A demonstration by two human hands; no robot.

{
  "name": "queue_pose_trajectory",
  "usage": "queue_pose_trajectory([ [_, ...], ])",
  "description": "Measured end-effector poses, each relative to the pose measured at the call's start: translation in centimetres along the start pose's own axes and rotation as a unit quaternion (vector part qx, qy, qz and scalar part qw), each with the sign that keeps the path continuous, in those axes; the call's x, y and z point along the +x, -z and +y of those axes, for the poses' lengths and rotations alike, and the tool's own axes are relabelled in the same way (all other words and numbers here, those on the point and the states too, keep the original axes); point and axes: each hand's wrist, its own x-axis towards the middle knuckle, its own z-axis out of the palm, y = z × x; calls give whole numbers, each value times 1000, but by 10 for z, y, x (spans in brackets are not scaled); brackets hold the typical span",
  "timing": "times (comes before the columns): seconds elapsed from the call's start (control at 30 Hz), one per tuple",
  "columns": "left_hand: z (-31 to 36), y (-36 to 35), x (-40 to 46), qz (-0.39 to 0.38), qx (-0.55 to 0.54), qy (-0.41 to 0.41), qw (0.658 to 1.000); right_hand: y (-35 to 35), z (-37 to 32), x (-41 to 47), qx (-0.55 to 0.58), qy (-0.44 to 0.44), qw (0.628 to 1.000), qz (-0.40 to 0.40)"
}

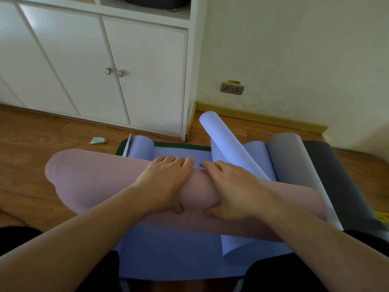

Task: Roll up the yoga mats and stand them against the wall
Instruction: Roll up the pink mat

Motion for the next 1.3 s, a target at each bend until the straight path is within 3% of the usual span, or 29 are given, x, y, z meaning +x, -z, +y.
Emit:
queue_pose_trajectory([
  [0.17, -10, 4, -1, -34, -84, 28, 995, -5, -1, 2, -43, 13, 999, 18],
  [0.47, 5, -3, -1, -11, -3, -1, 1000, -7, 0, 2, 11, 3, 1000, 28],
  [0.77, -9, 8, -3, -40, -116, 22, 992, -6, -2, 4, -50, 21, 998, 36],
  [1.03, 13, -2, -2, 4, 31, -3, 1000, -3, 3, 4, 18, -13, 1000, 11],
  [1.13, 7, -3, 1, 21, -3, 0, 1000, -3, 2, 1, 2, 1, 1000, 25],
  [1.3, -3, 5, -1, -21, -75, 20, 997, -5, 2, 1, -42, -5, 999, 18],
])
